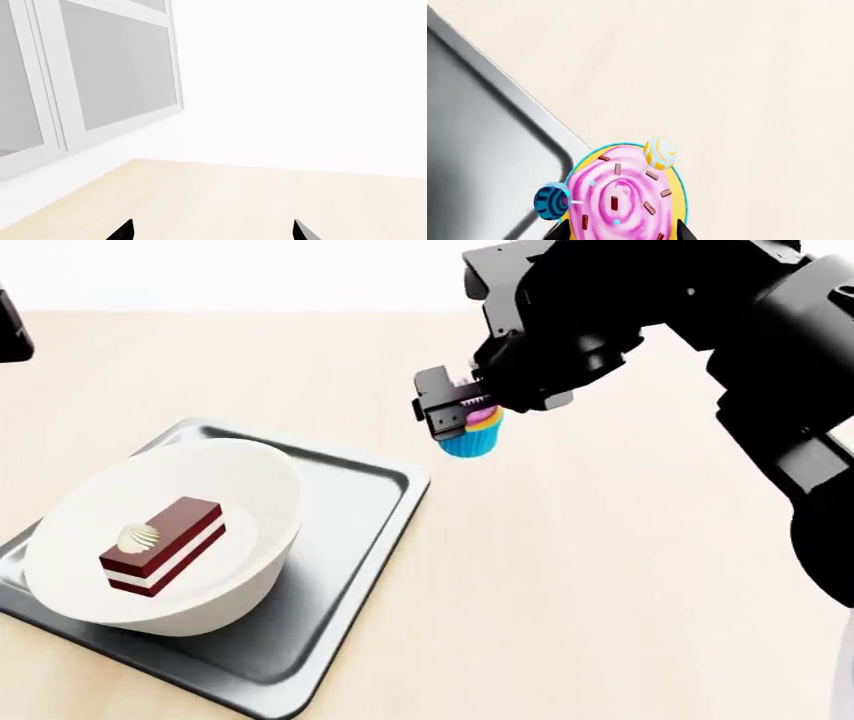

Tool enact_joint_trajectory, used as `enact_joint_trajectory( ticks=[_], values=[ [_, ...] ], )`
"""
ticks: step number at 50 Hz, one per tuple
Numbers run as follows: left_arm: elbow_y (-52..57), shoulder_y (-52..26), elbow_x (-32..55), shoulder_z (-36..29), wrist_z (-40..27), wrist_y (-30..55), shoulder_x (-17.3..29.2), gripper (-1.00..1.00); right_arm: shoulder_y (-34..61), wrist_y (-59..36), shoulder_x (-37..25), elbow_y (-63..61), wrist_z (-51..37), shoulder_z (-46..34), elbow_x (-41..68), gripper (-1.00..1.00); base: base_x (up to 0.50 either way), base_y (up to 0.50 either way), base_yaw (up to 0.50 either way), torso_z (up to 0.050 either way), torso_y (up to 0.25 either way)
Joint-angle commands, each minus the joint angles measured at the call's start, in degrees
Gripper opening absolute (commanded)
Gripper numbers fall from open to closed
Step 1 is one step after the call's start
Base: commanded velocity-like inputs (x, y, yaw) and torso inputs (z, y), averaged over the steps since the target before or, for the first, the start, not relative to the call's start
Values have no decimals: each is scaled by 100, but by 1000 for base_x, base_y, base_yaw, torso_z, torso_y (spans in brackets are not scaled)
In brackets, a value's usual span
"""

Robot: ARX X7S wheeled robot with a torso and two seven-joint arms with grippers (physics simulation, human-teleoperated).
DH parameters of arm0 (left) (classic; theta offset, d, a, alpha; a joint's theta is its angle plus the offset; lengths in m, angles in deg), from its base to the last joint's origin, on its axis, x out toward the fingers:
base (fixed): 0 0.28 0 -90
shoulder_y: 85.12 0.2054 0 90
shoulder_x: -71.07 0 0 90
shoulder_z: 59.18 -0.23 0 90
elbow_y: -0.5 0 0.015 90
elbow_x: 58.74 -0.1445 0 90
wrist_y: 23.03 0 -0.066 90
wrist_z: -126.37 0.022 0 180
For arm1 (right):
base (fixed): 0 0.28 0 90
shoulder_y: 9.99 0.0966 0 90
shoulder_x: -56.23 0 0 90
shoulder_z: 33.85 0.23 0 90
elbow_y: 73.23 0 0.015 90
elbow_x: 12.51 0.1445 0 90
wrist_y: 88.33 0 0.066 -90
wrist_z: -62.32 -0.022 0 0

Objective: Pick up the bowl with cake and place it on the tray. Pick up the cupcake and place it on the tray.

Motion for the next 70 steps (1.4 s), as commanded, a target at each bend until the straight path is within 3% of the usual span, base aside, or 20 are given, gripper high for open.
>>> enact_joint_trajectory(
  ticks=[1,36,50,70],
  values=[
    [28,-4,36,3,-10,-26,46,100,115,-7,-24,-579,-134,293,135,-100,0,0,0,0,0],
    [124,116,84,25,2,-160,208,100,-39,317,764,-447,712,224,-247,-100,0,0,0,0,0],
    [136,185,22,2,49,-198,212,100,-317,776,789,-388,916,-249,-151,-100,0,0,0,0,0],
    [148,287,-39,-7,114,-259,247,100,-708,1295,790,-278,1038,-271,-205,-100,0,0,0,0,0]
  ],
)
